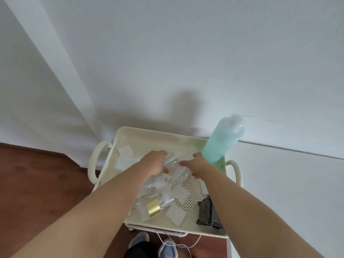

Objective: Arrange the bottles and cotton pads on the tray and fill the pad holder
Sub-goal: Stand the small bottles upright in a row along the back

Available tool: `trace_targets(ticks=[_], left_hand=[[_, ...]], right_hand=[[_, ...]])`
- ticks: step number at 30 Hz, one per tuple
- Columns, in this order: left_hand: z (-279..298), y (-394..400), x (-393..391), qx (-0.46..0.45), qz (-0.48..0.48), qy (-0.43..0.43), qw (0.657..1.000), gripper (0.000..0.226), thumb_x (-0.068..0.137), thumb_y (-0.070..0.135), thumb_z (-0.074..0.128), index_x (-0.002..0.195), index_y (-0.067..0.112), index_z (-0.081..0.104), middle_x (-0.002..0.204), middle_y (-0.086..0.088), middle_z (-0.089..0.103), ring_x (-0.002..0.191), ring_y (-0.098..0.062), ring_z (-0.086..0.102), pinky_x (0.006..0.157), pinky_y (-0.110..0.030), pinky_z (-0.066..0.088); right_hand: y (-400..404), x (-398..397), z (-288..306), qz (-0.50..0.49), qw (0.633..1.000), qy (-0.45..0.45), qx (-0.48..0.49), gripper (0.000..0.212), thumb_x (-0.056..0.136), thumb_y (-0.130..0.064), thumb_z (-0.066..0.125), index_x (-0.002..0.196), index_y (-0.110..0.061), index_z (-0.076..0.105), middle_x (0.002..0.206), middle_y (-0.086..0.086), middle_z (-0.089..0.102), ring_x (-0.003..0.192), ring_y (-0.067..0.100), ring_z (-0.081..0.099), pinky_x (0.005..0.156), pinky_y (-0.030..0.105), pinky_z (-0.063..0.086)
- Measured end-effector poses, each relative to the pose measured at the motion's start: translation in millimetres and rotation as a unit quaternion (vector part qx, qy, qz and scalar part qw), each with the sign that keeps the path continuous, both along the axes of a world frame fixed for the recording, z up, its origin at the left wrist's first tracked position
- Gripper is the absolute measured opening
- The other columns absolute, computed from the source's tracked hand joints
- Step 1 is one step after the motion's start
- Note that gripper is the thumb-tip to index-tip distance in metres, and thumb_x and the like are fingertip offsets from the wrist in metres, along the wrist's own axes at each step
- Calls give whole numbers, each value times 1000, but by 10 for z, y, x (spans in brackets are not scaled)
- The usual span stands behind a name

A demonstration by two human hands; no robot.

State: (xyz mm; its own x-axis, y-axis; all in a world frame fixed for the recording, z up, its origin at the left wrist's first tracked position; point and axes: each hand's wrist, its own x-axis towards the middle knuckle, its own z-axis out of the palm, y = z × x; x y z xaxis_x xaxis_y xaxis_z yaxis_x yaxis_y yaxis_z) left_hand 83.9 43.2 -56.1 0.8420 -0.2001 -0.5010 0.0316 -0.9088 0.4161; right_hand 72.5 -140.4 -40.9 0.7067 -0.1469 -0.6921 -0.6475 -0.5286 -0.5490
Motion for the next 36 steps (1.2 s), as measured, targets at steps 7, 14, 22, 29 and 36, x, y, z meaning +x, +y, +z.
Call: trace_targets(ticks=[7, 14, 22, 29, 36], left_hand=[[-59, 80, 2, -85, 79, 10, 993, 90, 72, 44, 81, 147, 25, 36, 142, -5, 51, 124, -25, 53, 100, -36, 43], [74, 169, 117, -262, 184, 29, 947, 79, 58, 31, 79, 130, 38, 45, 113, 12, 55, 92, -6, 61, 63, -23, 45], [86, 5, 214, -263, 202, -20, 943, 86, 58, 28, 84, 131, 32, 38, 112, 5, 54, 94, -13, 56, 68, -27, 43], [-11, -207, 201, -207, 133, -47, 968, 86, 62, 17, 80, 135, 28, 36, 104, 6, 55, 88, -16, 57, 57, -22, 39], [-37, -317, 300, -179, 104, -80, 975, 81, 69, 23, 76, 137, 32, 34, 121, -1, 56, 96, -21, 53, 69, -27, 41]], right_hand=[[66, 36, -23, -57, 997, 11, 58, 96, 67, -21, 82, 143, -18, 24, 108, 13, 50, 59, 15, 42, 46, 26, 36], [9, 73, 249, 56, 987, -150, 10, 77, 61, -27, 85, 128, -23, 48, 123, -5, 51, 109, 18, 50, 81, 28, 43], [-45, 228, 356, 226, 921, -253, -190, 59, 80, -10, 69, 133, -22, 46, 127, 4, 49, 96, 18, 52, 76, 26, 44], [-78, 122, 254, 245, 893, -302, -227, 58, 85, -3, 58, 139, -17, 41, 145, 1, 37, 127, 24, 41, 96, 35, 45], [-210, 64, 252, 299, 847, -339, -281, 42, 86, 0, 58, 127, -8, 52, 138, 5, 46, 121, 26, 43, 85, 39, 50]])
